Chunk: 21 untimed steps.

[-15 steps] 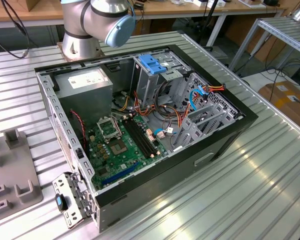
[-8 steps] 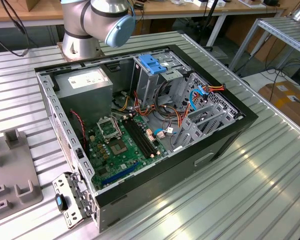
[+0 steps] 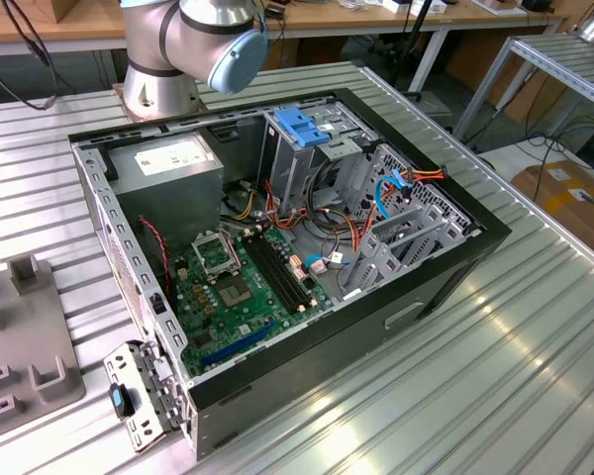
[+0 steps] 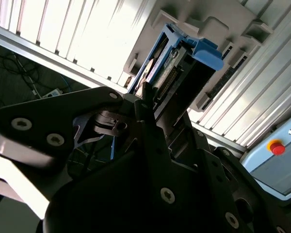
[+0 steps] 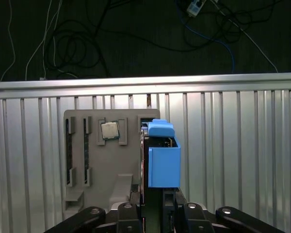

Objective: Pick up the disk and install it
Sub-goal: 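Pick up the disk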

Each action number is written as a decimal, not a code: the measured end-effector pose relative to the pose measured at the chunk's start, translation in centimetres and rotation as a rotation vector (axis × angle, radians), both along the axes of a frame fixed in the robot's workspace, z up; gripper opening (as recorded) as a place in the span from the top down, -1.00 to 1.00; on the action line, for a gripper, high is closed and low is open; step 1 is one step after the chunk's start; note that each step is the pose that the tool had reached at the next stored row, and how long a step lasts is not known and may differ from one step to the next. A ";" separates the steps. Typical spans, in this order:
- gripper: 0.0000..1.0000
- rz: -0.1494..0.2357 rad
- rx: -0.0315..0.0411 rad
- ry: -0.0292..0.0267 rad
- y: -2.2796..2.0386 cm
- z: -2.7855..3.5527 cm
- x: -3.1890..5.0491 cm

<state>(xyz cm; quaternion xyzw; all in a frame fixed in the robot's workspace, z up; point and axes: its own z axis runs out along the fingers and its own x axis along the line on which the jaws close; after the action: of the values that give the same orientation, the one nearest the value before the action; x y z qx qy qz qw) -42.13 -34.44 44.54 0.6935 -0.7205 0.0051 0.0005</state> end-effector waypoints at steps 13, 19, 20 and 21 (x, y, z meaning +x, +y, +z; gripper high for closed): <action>0.30 0.000 -0.0001 0.0001 0.00 0.35 0.00; 0.30 0.000 0.0000 0.0001 0.02 1.41 0.00; 0.30 0.000 0.0000 0.0000 0.04 1.62 0.00; 0.30 0.000 0.0000 0.0000 0.04 1.92 0.00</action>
<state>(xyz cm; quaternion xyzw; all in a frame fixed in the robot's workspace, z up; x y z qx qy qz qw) -42.13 -34.40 46.46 0.6935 -0.7204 0.0052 0.0006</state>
